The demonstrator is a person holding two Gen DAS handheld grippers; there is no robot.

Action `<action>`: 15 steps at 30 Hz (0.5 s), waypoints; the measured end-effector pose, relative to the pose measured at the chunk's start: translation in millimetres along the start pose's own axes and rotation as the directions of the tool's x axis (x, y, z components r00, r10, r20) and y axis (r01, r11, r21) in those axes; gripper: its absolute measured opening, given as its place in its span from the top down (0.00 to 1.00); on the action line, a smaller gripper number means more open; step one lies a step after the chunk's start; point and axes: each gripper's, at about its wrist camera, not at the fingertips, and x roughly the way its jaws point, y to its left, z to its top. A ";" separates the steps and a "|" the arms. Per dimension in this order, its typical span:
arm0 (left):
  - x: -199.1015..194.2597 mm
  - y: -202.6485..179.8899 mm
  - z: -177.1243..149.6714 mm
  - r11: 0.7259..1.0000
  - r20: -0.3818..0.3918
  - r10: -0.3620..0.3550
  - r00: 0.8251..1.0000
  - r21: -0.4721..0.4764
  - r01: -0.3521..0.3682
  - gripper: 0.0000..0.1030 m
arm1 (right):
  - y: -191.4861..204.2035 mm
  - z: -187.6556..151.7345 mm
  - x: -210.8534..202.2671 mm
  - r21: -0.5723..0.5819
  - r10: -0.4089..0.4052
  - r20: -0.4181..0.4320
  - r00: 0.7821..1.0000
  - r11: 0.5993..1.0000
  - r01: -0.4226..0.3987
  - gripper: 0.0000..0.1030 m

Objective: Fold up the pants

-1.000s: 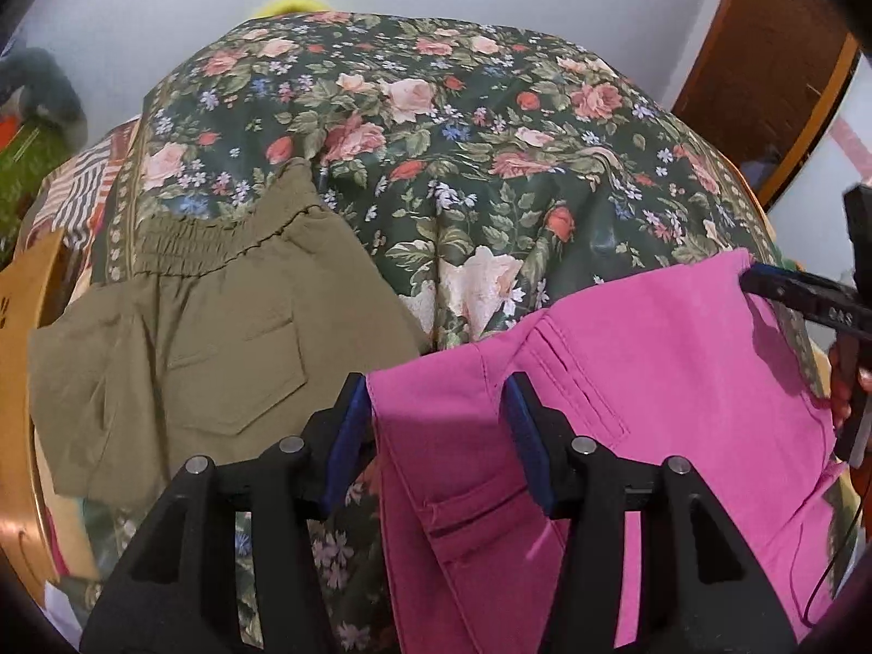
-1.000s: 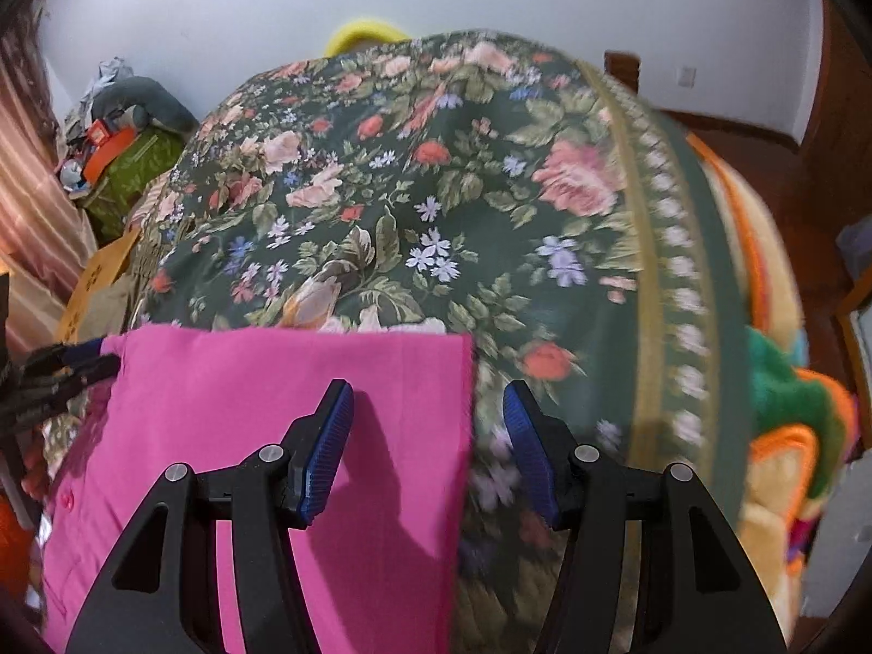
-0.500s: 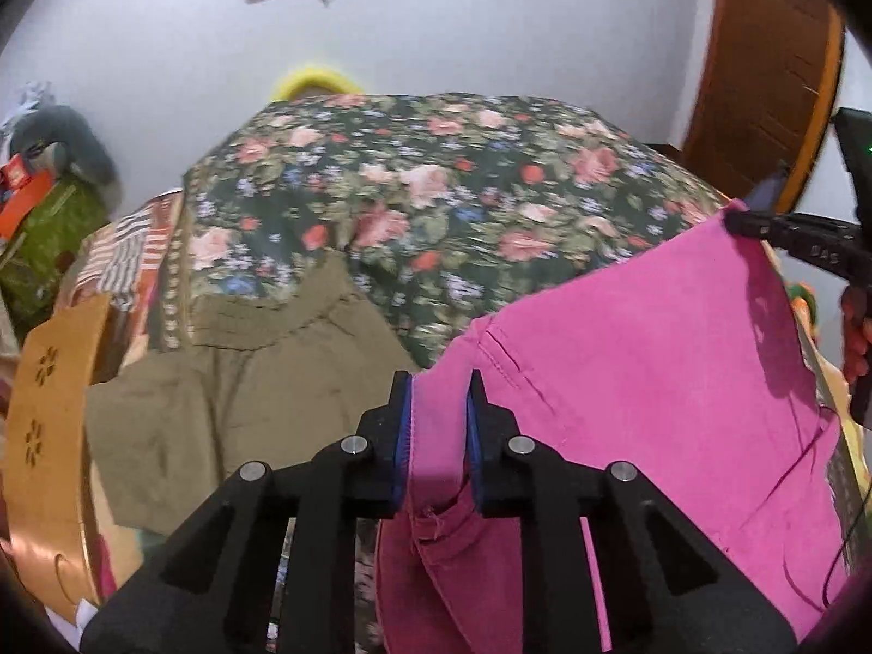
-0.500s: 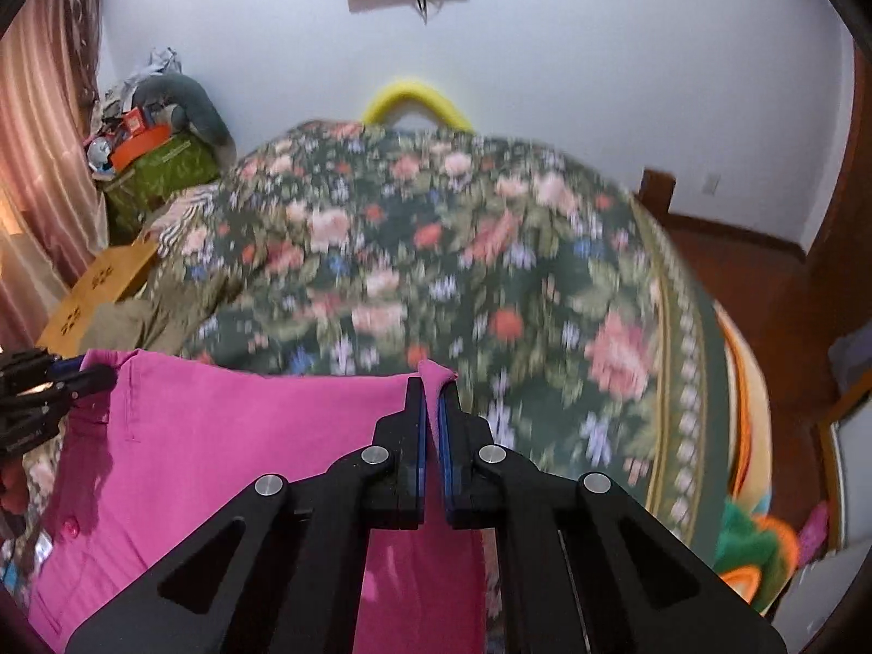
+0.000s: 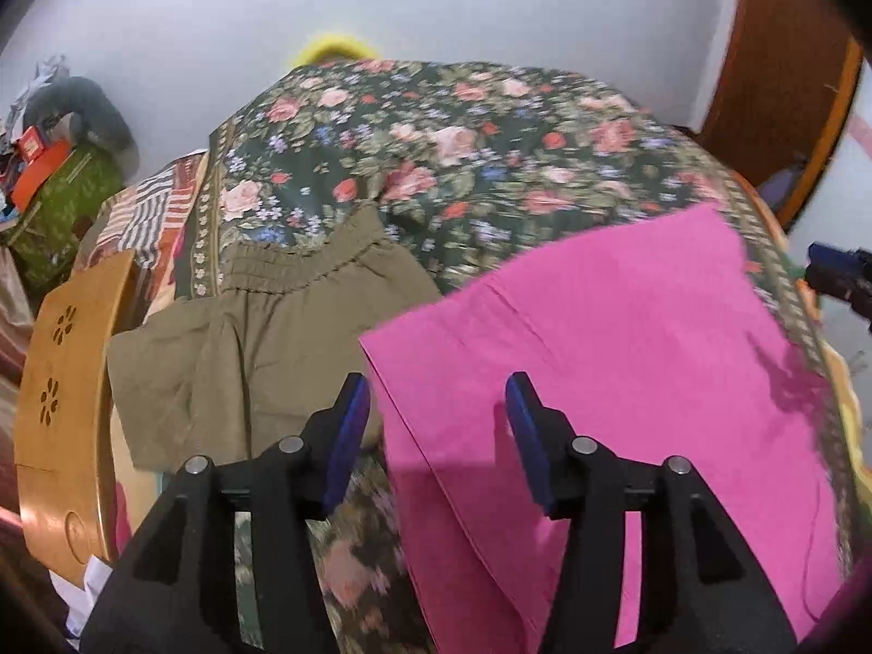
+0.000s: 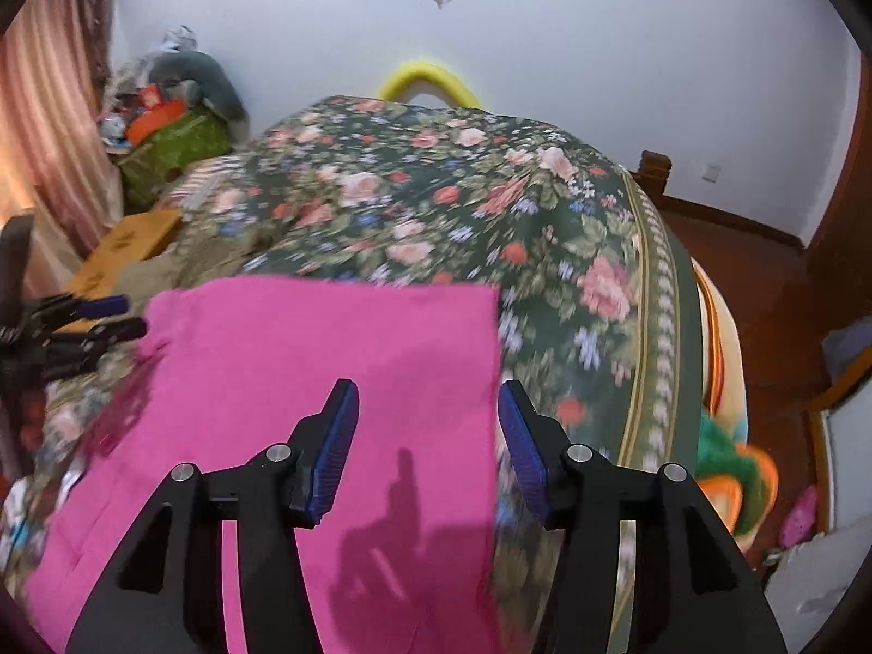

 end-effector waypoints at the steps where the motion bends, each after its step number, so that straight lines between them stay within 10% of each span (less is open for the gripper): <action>1: -5.7 -3.1 -4.6 1.000 0.003 -0.010 1.000 0.002 0.010 0.40 | 3.0 -8.2 -8.1 -0.001 0.007 0.005 1.000 1.000 -0.007 0.52; 15: -4.9 -29.4 -93.1 0.999 -0.131 -0.028 0.991 -0.029 0.025 0.36 | 2.6 -95.1 -13.6 0.120 0.105 -0.057 0.993 0.988 -0.097 0.52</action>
